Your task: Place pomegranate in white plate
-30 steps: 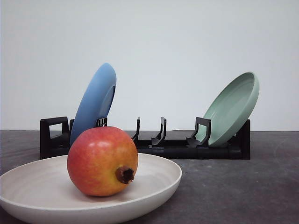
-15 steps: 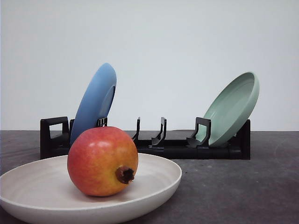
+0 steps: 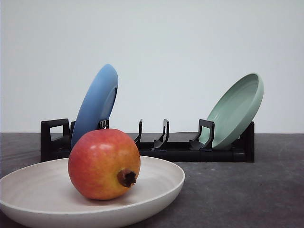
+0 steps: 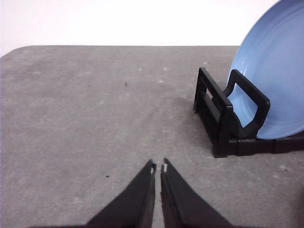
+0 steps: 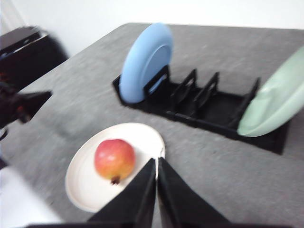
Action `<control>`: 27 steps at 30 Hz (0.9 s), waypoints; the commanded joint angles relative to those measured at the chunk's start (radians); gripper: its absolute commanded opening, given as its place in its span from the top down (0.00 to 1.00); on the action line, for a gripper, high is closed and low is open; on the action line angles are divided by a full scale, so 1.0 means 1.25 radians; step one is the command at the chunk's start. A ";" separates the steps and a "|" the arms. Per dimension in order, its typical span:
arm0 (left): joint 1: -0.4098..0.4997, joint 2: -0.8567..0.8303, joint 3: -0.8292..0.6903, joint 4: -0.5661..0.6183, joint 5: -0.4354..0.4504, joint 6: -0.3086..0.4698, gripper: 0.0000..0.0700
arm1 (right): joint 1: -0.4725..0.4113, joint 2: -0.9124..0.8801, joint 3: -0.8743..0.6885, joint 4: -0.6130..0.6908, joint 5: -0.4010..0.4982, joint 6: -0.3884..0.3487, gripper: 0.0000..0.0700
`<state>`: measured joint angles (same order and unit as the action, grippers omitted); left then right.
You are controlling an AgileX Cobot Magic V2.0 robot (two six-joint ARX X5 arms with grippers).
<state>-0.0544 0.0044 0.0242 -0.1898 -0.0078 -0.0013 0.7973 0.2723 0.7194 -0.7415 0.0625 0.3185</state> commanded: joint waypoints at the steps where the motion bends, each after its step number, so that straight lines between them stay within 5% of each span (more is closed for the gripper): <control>1: 0.002 -0.001 -0.010 0.001 -0.002 -0.006 1.00 | -0.042 -0.001 -0.015 0.025 -0.003 -0.049 1.00; 7: 0.002 -0.001 -0.010 0.001 -0.003 -0.006 1.00 | -0.265 -0.049 -0.200 0.249 0.012 -0.223 1.00; 13: 0.002 -0.001 -0.010 0.001 -0.002 -0.006 1.00 | -0.467 -0.094 -0.414 0.515 0.014 -0.270 1.00; 19: 0.002 -0.001 -0.010 0.001 -0.002 -0.006 1.00 | -0.568 -0.175 -0.527 0.533 0.014 -0.271 1.00; 27: 0.002 -0.001 -0.010 0.001 -0.002 -0.006 1.00 | -0.600 -0.215 -0.567 0.466 0.013 -0.288 1.00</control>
<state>-0.0544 0.0044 0.0242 -0.1898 -0.0086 -0.0013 0.0497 0.0025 0.0148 -0.1545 0.0795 -0.0269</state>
